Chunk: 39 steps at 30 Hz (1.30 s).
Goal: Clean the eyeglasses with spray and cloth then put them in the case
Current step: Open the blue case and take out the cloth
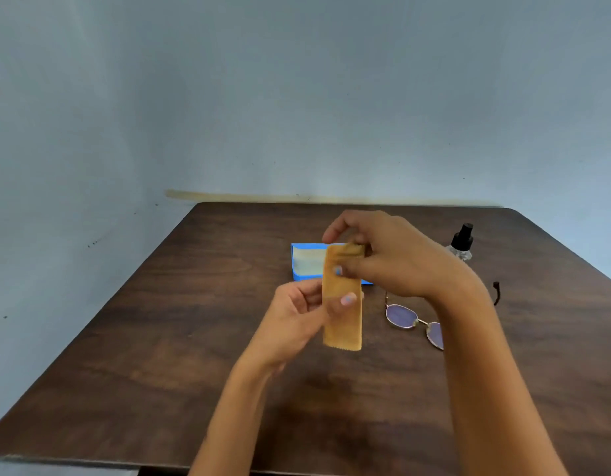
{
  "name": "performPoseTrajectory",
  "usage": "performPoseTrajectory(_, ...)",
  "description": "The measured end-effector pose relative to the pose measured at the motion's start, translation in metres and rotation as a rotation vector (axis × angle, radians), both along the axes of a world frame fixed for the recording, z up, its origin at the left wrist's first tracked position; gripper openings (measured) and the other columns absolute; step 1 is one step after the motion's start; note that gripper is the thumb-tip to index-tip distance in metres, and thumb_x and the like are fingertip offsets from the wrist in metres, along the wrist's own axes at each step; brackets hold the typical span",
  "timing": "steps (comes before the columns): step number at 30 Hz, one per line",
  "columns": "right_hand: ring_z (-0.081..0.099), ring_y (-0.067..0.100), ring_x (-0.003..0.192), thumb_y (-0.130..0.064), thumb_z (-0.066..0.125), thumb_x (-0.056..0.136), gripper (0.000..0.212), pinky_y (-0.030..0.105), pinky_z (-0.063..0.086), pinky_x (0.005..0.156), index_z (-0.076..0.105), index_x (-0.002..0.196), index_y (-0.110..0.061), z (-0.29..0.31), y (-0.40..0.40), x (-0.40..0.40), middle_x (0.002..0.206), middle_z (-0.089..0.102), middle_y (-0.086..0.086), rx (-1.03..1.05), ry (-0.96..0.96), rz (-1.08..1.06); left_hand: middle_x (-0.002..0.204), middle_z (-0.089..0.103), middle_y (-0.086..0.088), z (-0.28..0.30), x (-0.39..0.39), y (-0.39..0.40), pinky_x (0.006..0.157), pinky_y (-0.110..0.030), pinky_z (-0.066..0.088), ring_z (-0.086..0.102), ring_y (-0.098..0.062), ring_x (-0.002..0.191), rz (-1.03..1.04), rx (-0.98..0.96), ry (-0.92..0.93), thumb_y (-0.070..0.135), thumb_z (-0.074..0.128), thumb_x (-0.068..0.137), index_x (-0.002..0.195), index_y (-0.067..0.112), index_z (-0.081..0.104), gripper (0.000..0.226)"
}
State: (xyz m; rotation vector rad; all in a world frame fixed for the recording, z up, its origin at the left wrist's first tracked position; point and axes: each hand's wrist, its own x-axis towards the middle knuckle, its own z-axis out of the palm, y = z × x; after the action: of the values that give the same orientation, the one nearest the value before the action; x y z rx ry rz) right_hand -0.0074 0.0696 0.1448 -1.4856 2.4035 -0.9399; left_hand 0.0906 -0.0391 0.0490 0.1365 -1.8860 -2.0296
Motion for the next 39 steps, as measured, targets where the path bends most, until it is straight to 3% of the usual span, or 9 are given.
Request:
performPoseTrajectory(3, 0.050, -0.004, 0.054, -0.013, 0.071, 0.077, 0.028, 0.014, 0.039, 0.055, 0.062, 0.100, -0.024, -0.010, 0.016, 0.004, 0.062, 0.060, -0.009, 0.003, -0.076, 0.034, 0.087, 0.073, -0.015, -0.006, 0.013, 0.025, 0.074, -0.031, 0.057, 0.070, -0.021, 0.082, 0.031, 0.062, -0.019, 0.013, 0.073, 0.075, 0.091, 0.003, 0.072, 0.018)
performPoseTrajectory(9, 0.061, 0.020, 0.073, -0.014, 0.073, 0.078, 0.029, 0.034, 0.048, 0.076, 0.060, 0.102, -0.023, -0.013, 0.038, 0.012, 0.077, 0.069, 0.012, -0.077, -0.190, 0.064, 0.085, 0.073, -0.018, -0.016, 0.042, 0.055, 0.075, -0.032, 0.058, 0.071, -0.028, 0.077, 0.086, 0.141, -0.053, 0.015, 0.068, 0.071, 0.084, 0.005, 0.074, 0.018)
performPoseTrajectory(15, 0.062, 0.028, 0.073, -0.013, 0.073, 0.078, 0.028, 0.038, 0.050, 0.078, 0.060, 0.102, -0.020, -0.022, 0.041, 0.021, 0.080, 0.068, 0.021, -0.155, -0.225, 0.042, 0.091, 0.073, -0.017, -0.019, 0.066, 0.074, 0.071, -0.028, 0.058, 0.072, -0.027, 0.081, 0.063, 0.180, -0.062, 0.014, 0.062, 0.079, 0.094, 0.001, 0.071, 0.022)
performPoseTrajectory(21, 0.059, 0.002, 0.066, -0.017, 0.077, 0.075, 0.031, 0.009, 0.044, 0.059, 0.061, 0.102, -0.018, -0.052, 0.032, 0.031, 0.076, 0.068, -0.002, -0.201, -0.090, -0.181, 0.100, 0.072, -0.018, -0.016, 0.063, 0.082, 0.085, -0.036, 0.056, 0.068, -0.028, 0.095, 0.077, 0.256, -0.099, 0.022, 0.057, 0.085, 0.104, 0.001, 0.067, 0.030)
performPoseTrajectory(24, 0.061, 0.005, 0.076, -0.020, 0.071, 0.081, 0.030, 0.024, 0.051, 0.080, 0.060, 0.108, -0.018, -0.063, 0.039, 0.039, 0.088, 0.065, -0.003, -0.282, 0.002, -0.291, 0.100, 0.071, -0.020, -0.018, 0.055, 0.084, 0.087, -0.041, 0.052, 0.067, -0.029, 0.094, 0.111, 0.294, -0.093, 0.028, 0.056, 0.082, 0.101, 0.001, 0.069, 0.035)
performPoseTrajectory(27, 0.061, 0.005, 0.074, -0.026, 0.066, 0.085, 0.018, 0.031, 0.052, 0.078, 0.062, 0.101, -0.019, -0.070, 0.057, 0.052, 0.083, 0.066, -0.007, -0.450, 0.029, -0.412, 0.102, 0.071, -0.017, -0.023, 0.050, 0.084, 0.095, -0.044, 0.048, 0.066, -0.029, 0.099, 0.123, 0.298, -0.081, 0.034, 0.054, 0.083, 0.098, 0.005, 0.072, 0.037)
performPoseTrajectory(31, 0.060, -0.001, 0.065, -0.046, 0.066, 0.081, 0.022, 0.017, 0.048, 0.064, 0.061, 0.085, -0.024, -0.081, 0.077, 0.057, 0.067, 0.067, -0.008, -0.436, -0.134, -0.509, 0.114, 0.068, -0.011, -0.029, 0.043, 0.083, 0.103, -0.044, 0.041, 0.059, -0.024, 0.114, 0.201, 0.237, -0.129, 0.048, 0.060, 0.081, 0.101, 0.016, 0.073, 0.039)
performPoseTrajectory(36, 0.067, 0.007, 0.076, -0.044, 0.070, 0.068, 0.039, 0.022, 0.051, 0.071, 0.060, 0.095, -0.018, -0.090, 0.074, 0.055, 0.076, 0.072, -0.003, -0.412, -0.505, -0.283, 0.131, 0.053, 0.001, -0.032, 0.040, 0.084, 0.105, -0.036, 0.039, 0.050, -0.010, 0.121, 0.290, 0.158, -0.127, 0.074, 0.060, 0.057, 0.101, 0.039, 0.067, 0.056)
performPoseTrajectory(39, 0.066, 0.004, 0.076, -0.039, 0.070, 0.061, 0.048, 0.022, 0.050, 0.077, 0.056, 0.101, -0.015, -0.094, 0.068, 0.051, 0.075, 0.074, -0.002, -0.454, -0.615, -0.225, 0.140, 0.038, 0.010, -0.035, 0.041, 0.077, 0.092, -0.020, 0.038, 0.038, -0.003, 0.127, 0.324, 0.120, -0.132, 0.077, 0.052, 0.056, 0.112, 0.057, 0.053, 0.059)
